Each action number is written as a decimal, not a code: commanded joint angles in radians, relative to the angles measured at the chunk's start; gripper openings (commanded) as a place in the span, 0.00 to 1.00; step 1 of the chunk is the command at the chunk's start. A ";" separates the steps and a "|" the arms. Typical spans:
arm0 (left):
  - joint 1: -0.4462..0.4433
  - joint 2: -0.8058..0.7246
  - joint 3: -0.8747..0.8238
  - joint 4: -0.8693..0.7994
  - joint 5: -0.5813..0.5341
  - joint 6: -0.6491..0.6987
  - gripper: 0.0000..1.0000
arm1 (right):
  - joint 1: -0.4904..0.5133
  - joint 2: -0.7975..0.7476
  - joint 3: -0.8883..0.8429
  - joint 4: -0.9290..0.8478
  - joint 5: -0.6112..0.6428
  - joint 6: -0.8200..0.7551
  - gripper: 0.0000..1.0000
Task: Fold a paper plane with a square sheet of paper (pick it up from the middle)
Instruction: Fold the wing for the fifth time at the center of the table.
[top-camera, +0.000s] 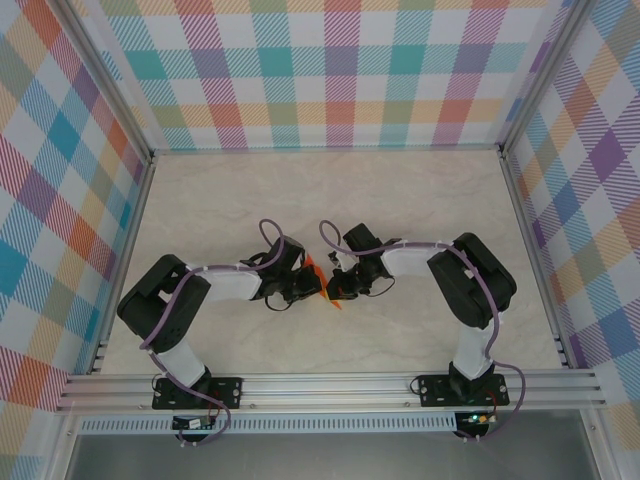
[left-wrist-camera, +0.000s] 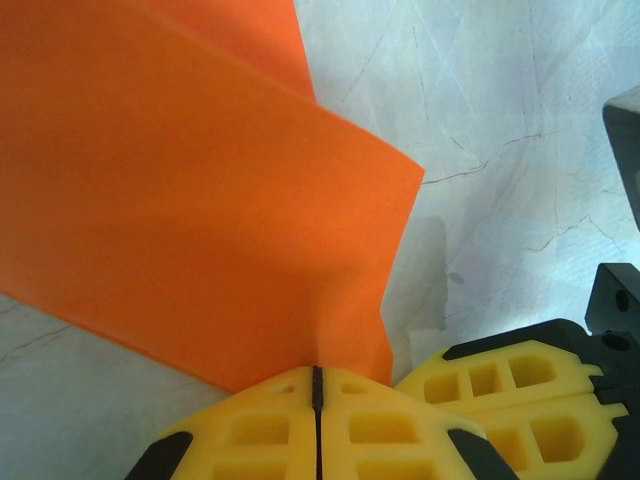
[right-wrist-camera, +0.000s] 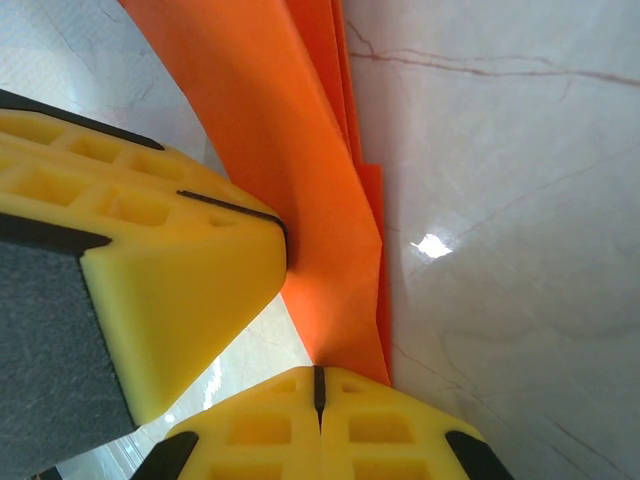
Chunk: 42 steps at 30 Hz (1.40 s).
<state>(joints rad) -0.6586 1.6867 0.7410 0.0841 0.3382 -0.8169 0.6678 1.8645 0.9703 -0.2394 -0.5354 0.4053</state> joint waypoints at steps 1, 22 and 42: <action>0.015 0.025 -0.025 -0.040 -0.056 0.060 0.06 | 0.004 0.061 -0.025 -0.105 0.106 -0.030 0.02; 0.263 0.067 0.031 -0.031 0.004 0.228 0.08 | 0.004 0.114 -0.059 -0.160 0.211 -0.074 0.02; 0.403 0.067 0.100 -0.117 -0.080 0.235 0.08 | 0.005 0.122 -0.070 -0.163 0.226 -0.071 0.02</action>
<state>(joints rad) -0.3096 1.7420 0.8238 0.0116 0.3843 -0.5968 0.6678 1.8797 0.9764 -0.2516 -0.5320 0.3573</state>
